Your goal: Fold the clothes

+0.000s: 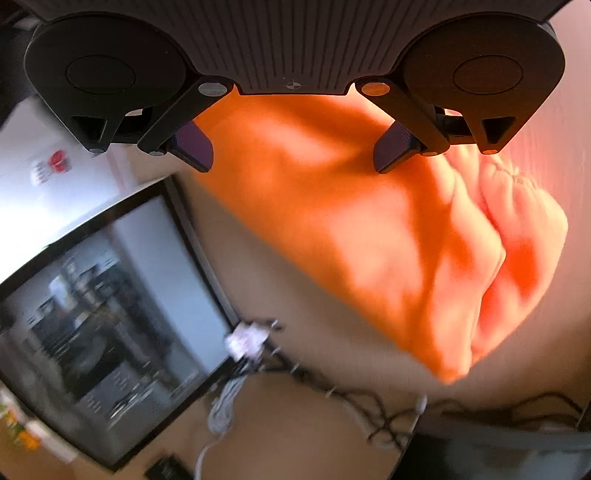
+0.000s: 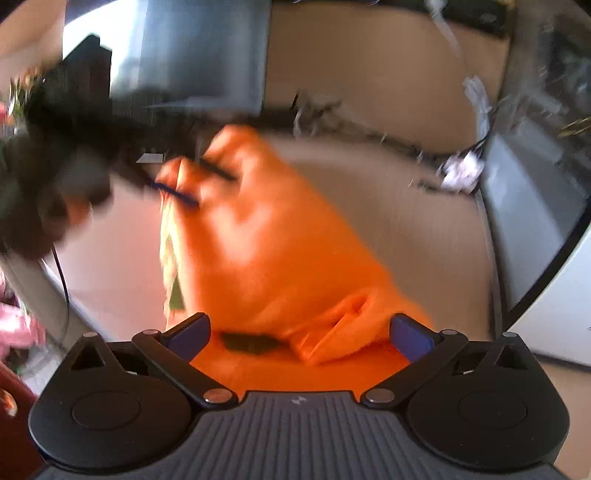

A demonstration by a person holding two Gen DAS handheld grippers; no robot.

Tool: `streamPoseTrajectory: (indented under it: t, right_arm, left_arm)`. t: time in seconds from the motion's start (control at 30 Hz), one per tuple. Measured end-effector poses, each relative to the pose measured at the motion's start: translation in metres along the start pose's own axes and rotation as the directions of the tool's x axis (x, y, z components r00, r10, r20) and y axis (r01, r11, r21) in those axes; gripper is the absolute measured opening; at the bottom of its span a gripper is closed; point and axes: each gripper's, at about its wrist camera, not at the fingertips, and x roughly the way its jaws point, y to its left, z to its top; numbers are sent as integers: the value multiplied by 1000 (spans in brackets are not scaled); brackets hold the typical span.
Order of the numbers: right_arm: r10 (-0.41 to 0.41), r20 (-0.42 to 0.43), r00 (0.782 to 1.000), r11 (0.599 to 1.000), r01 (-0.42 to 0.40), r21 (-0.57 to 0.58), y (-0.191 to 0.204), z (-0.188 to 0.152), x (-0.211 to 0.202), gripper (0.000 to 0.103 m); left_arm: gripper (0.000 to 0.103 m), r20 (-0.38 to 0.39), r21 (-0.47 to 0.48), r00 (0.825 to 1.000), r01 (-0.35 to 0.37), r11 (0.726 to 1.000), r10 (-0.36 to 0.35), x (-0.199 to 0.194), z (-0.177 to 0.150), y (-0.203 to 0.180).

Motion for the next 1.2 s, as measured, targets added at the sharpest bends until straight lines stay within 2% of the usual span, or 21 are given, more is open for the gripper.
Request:
streamPoseTrajectory:
  t: [0.07, 0.13, 0.23, 0.27, 0.33, 0.43, 0.53, 0.6, 0.67, 0.77, 0.83, 0.87, 0.93, 1.03, 1.07, 1.13, 1.2]
  right_arm:
    - [-99, 36, 994, 993, 97, 61, -11, 5, 2, 103]
    - [-218, 45, 975, 969, 211, 131, -23, 9, 9, 103]
    - [-361, -97, 927, 920, 372, 126, -26, 0, 41, 103]
    - [-381, -140, 914, 913, 396, 99, -22, -6, 50, 103]
    - [-347, -166, 923, 930, 361, 65, -4, -16, 55, 103]
    - [-247, -167, 954, 969, 248, -15, 28, -22, 53, 103]
    - [-169, -144, 975, 982, 154, -107, 47, -14, 42, 103]
    - [-145, -96, 985, 982, 131, -136, 50, 1, 30, 103]
    - [-146, -49, 988, 984, 140, -107, 47, 15, 20, 103]
    - [-167, -24, 986, 985, 166, -45, 42, 33, 30, 103]
    - [-191, -35, 981, 982, 190, -14, 39, 42, 48, 103]
    - [-211, -52, 976, 977, 210, -19, 41, 44, 59, 103]
    - [-265, -104, 959, 963, 257, -81, 48, 38, 83, 103]
    - [-278, -100, 955, 955, 264, -135, 49, 32, 87, 103]
    - [-282, -98, 954, 952, 266, -153, 49, 30, 89, 103]
    - [-289, -98, 952, 946, 269, -180, 47, 28, 92, 103]
    - [-291, -102, 951, 947, 272, -171, 46, 31, 92, 103]
  left_arm:
    - [97, -17, -17, 1000, -6, 1000, 5, 13, 5, 4]
    - [97, -29, -28, 1000, -11, 1000, 10, 25, 10, 7]
    - [97, -15, 30, 999, -30, 999, 31, 38, 19, -2]
    - [97, -11, 50, 999, -36, 998, 37, 43, 23, -5]
    - [97, -6, 66, 999, -34, 997, 34, 53, 32, -9]
    - [97, 3, 92, 999, -34, 995, 33, 63, 42, -17]
    - [97, 25, 149, 997, -77, 986, 74, 55, 45, -30]
    - [97, 66, 185, 992, -120, 975, 109, 32, 37, -35]
    - [97, 99, 201, 986, -150, 968, 132, 11, 27, -37]
    - [97, 95, 119, 990, -111, 987, 100, -12, 1, -28]
    - [85, 88, 66, 993, -81, 995, 75, -24, -18, -23]
    - [75, 68, 47, 996, -64, 997, 61, -22, -29, -22]
    - [68, 19, 30, 999, -49, 998, 48, -14, -47, -22]
    - [49, -15, 42, 998, -59, 997, 59, -2, -61, -27]
    - [42, -17, 36, 999, -30, 999, 30, -1, -62, -29]
    - [42, -19, 33, 1000, 12, 999, -11, -1, -63, -33]
    - [48, -14, 69, 1000, -14, 998, 15, -3, -62, -38]
